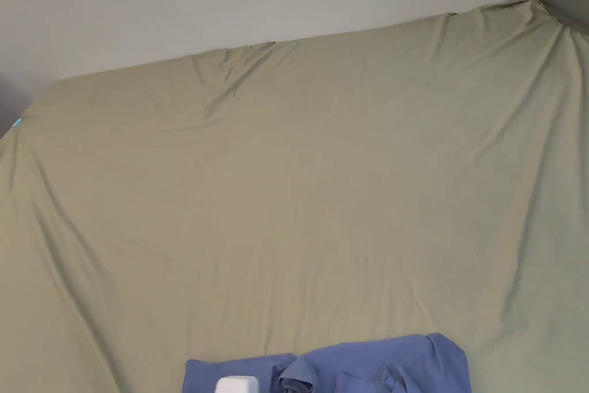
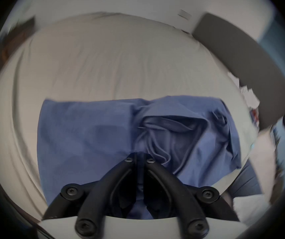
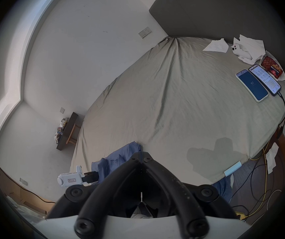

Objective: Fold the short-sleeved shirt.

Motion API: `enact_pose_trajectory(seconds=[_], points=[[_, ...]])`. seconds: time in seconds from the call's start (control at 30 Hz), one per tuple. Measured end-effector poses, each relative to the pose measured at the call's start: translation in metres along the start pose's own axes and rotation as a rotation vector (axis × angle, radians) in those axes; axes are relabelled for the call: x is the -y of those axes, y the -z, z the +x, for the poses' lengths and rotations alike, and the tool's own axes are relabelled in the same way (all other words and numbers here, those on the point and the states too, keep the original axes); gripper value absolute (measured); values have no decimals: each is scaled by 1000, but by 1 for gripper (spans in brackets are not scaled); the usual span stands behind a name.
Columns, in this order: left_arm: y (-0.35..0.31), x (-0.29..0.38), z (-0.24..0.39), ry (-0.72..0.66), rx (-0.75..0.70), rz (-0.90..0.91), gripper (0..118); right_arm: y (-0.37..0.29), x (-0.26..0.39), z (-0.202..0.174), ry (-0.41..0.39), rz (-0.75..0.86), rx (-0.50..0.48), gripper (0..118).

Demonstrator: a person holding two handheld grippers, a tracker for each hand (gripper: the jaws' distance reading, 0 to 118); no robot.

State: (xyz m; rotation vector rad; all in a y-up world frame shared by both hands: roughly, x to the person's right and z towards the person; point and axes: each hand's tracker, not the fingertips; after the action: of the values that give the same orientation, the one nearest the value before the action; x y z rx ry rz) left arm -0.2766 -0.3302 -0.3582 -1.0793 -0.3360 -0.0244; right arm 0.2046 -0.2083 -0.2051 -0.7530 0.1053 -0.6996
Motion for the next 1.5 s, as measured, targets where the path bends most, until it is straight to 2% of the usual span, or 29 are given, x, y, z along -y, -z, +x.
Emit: enact_pose_trajectory(seconds=[0.07, 0.17, 0.27, 0.37, 0.47, 0.57, 0.67, 0.73, 0.77, 0.8, 0.83, 0.87, 0.9, 0.93, 0.97, 1.03, 1.1, 1.2, 1.23, 1.27, 1.3, 1.33, 1.43, 1.5], points=[[1, 0, 27, 62, 101, -23, 6, 0, 0, 4, 10, 1, 2, 0], [22, 5, 60, 129, 150, -72, 5, 1, 1, 6, 20, 0, 3, 0], [19, 4, 61, 107, 111, -37, 1, -2, 1, 5, 19, 6, -2, 0], [-11, -2, 35, -70, 227, 12, 0, -5, 0, 3, 13, 13, -3, 0], [-59, -3, -6, -163, 237, 153, 0, -4, -2, -1, 3, 18, -3, 0], [-95, 0, -64, -324, 204, 244, 0, -1, -3, -6, -5, 17, -11, 0], [-97, 13, -123, -427, 83, 278, 0, 5, -3, -12, -16, 10, -21, 0], [-90, 18, -151, -474, 102, 250, 0, 9, -2, -15, -10, 3, -25, 0], [-85, 22, -164, -498, 170, 246, 0, 11, 0, -17, -11, 0, -28, 0], [-79, 25, -175, -516, 225, 234, 5, 12, 1, -19, -13, -2, -23, 0], [-72, 27, -186, -557, 332, 215, 23, 13, 2, -22, -19, -3, -18, 0], [-61, 29, -194, -601, 366, 172, 72, 13, 4, -24, -21, -5, -16, 0], [-52, 31, -201, -608, 374, 137, 106, 14, 5, -26, -21, -6, -15, 0], [-40, 33, -205, -604, 331, 103, 118, 14, 6, -27, -20, -9, -16, 0], [-29, 34, -206, -579, 315, 69, 113, 13, 8, -29, -22, -12, -12, 0], [-17, 38, -216, -562, 311, 52, 113, 12, 10, -33, -29, -16, -4, 0], [-23, 38, -217, -565, 424, 131, 111, 10, 12, -35, -32, -19, 4, 0], [-9, 34, -219, -624, 440, 98, 87, 9, 13, -36, -33, -19, 11, 0], [-14, 35, -222, -605, 449, 109, 87, 9, 13, -37, -33, -22, 13, 0], [-12, 34, -219, -579, 437, 111, 49, 8, 13, -38, -36, -20, 17, 0], [-9, 34, -215, -552, 386, 86, 22, 8, 13, -38, -39, -16, 18, 0], [-5, 34, -213, -520, 342, 60, 16, 7, 13, -39, -39, -15, 16, 0], [-15, 37, -215, -559, 404, 90, 15, 5, 11, -40, -43, -11, 11, 0], [-28, 36, -213, -585, 451, 95, 10, 4, 10, -40, -49, -9, 12, 0]])
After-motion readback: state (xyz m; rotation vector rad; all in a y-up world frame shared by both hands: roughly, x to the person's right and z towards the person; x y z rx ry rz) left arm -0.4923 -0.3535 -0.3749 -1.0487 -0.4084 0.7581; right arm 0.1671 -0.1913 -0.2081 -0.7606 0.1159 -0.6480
